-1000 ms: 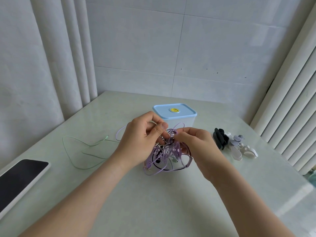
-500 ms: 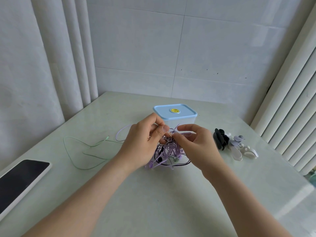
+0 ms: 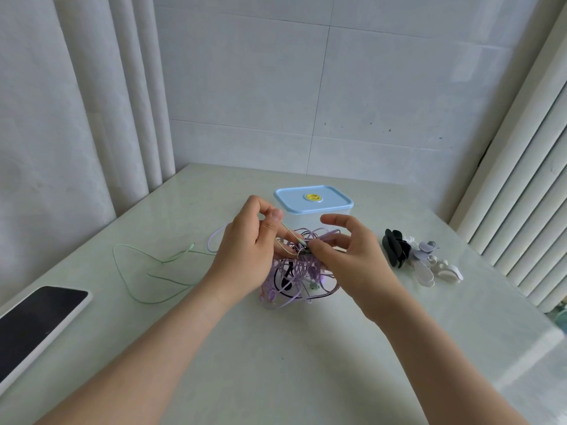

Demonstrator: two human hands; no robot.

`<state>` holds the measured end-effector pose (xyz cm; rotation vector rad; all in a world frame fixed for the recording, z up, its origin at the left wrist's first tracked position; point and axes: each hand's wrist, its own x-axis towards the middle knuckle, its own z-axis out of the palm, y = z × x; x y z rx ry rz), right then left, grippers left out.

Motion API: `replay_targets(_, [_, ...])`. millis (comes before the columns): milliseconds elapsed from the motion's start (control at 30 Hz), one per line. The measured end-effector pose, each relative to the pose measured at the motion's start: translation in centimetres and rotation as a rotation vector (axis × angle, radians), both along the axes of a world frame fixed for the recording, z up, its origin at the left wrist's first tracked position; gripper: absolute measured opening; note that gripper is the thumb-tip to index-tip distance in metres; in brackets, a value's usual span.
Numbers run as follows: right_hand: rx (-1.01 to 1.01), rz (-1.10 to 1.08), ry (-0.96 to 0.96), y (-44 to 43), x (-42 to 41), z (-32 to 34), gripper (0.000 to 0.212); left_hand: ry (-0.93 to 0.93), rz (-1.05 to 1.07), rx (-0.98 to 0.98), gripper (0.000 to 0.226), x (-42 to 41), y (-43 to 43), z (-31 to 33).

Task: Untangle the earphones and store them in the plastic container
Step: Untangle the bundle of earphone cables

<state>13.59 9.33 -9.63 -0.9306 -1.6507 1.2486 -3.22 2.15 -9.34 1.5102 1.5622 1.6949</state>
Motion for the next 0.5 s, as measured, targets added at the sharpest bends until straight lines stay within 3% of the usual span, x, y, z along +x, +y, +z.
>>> replay_targets(167, [0.061,-0.068,0.029,-0.18,0.04,0.29,0.039,-0.163,-0.052,-0.064,0.021,0.1,-0.21,0.49])
replay_targets(300, [0.11,-0.076,0.057,-0.4,-0.06,0.44,0.038,0.054,-0.035,-0.092,0.036,-0.06,-0.8,0.74])
replay_targets(500, [0.245,-0.11,-0.04,-0.51,-0.54,-0.12,0.042,0.266,0.051,-0.053,0.015,0.28,-0.59,0.1])
